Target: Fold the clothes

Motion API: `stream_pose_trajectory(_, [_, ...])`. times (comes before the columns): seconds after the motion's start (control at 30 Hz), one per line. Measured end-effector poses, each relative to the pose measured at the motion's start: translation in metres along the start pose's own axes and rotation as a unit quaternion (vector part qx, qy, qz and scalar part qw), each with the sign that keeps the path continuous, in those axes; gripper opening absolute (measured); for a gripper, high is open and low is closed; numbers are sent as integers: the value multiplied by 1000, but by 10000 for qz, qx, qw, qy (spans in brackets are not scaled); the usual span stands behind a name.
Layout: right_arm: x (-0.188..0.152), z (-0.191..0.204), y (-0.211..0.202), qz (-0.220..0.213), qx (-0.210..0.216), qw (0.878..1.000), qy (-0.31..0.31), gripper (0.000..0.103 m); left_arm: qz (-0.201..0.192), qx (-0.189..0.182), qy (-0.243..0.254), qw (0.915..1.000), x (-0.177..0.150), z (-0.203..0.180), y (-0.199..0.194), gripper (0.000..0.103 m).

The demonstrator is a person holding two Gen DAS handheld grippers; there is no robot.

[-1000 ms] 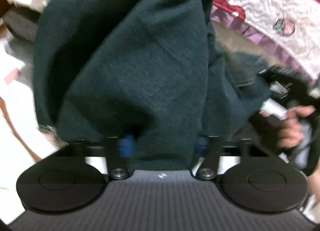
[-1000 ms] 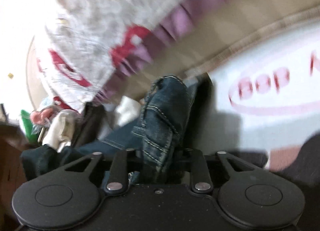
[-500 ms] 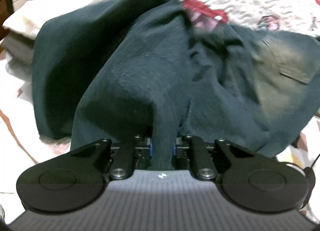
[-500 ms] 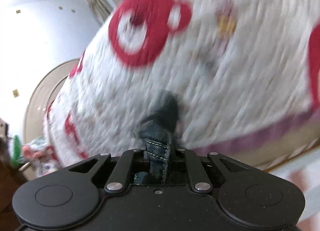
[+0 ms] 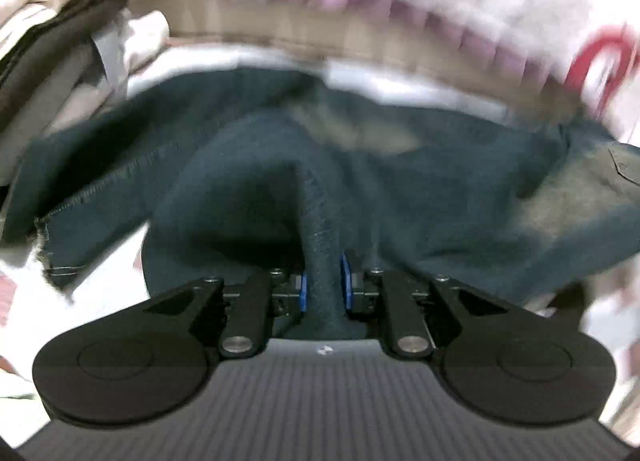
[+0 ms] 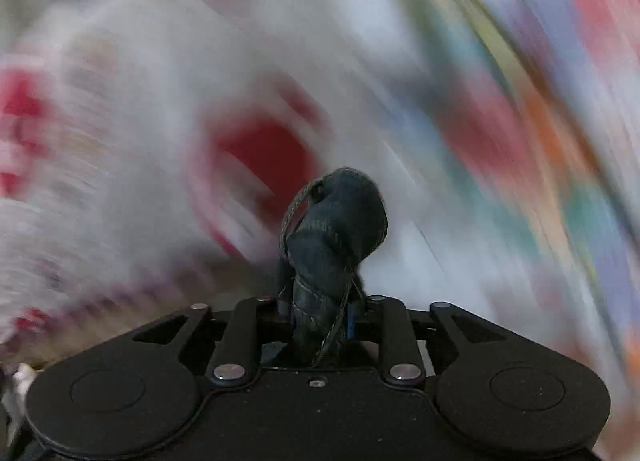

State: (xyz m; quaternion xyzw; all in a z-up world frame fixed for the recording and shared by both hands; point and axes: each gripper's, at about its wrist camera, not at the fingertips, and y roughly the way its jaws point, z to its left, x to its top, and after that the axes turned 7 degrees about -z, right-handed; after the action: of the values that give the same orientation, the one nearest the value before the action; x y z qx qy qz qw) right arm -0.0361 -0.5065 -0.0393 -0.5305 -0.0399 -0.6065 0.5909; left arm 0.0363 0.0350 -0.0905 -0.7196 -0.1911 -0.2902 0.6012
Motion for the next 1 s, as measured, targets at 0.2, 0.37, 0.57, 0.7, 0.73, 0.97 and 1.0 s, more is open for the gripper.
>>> stream_pose_trajectory(0.2, [-8,-49,24,267,-61,9905,1348,40,10,93,-339,9994,3,5,-13,21])
stream_pose_trajectory(0.37, [-9,-36,2,-752,-681,9918,781,51,-52,476,57,9988,3,-3,-17,38])
stream_pose_trajectory(0.57, [-9,-32,-24,-1263,-744,9892,-38,55,74,647,103,9978,0,-1,-11,57])
stream_pose_trajectory(0.7, [-35,23,-2,-447,796,9892,-1144,55,271,483,-390,9977,2,12,-4,61])
stream_pose_trajectory(0.73, [-45,42,4,-190,1198,9824,-1420,55,337,366,-554,9972,2,15,-2,61])
stream_pose_trajectory(0.97, [-141,184,14,985,3501,8347,-4136,55,166,687,-134,9974,7,17,-12,4])
stream_pose_trajectory(1.0, [-157,201,11,980,3716,8021,-4571,55,-17,839,-51,9965,12,19,-19,4])
